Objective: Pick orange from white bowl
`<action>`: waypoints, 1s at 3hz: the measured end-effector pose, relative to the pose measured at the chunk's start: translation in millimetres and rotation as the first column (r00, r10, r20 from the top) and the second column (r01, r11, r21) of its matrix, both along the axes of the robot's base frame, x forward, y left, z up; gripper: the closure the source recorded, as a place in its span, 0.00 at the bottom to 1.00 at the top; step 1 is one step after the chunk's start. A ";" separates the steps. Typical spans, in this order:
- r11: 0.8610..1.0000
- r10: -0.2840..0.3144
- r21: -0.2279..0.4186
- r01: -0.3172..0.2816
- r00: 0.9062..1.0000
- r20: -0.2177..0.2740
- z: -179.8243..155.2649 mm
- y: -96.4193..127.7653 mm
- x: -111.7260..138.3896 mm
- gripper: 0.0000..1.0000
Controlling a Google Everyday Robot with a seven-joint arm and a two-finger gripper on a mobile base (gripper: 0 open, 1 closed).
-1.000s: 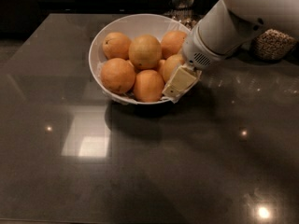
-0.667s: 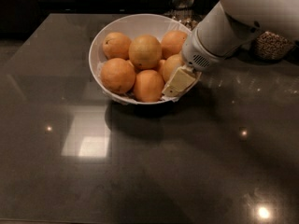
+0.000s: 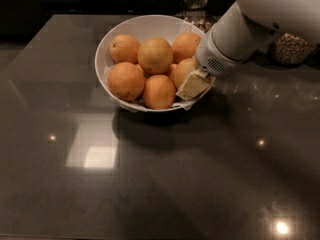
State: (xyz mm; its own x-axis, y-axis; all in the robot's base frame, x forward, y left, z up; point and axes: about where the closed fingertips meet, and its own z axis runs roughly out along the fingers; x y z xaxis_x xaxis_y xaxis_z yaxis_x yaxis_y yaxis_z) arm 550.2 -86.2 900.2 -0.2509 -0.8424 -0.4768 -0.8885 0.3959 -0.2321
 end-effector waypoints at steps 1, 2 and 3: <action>1.000 0.000 0.000 0.000 1.000 0.000 0.0 0.0 0.0 0.94; 1.000 0.002 0.000 -0.002 1.000 0.001 2.5 0.4 -0.1 1.00; 1.000 0.016 0.005 -0.016 1.000 0.023 15.7 -1.6 -3.4 1.00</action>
Offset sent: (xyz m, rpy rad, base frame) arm 0.0010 0.0017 0.0048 0.0020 -0.0086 0.0180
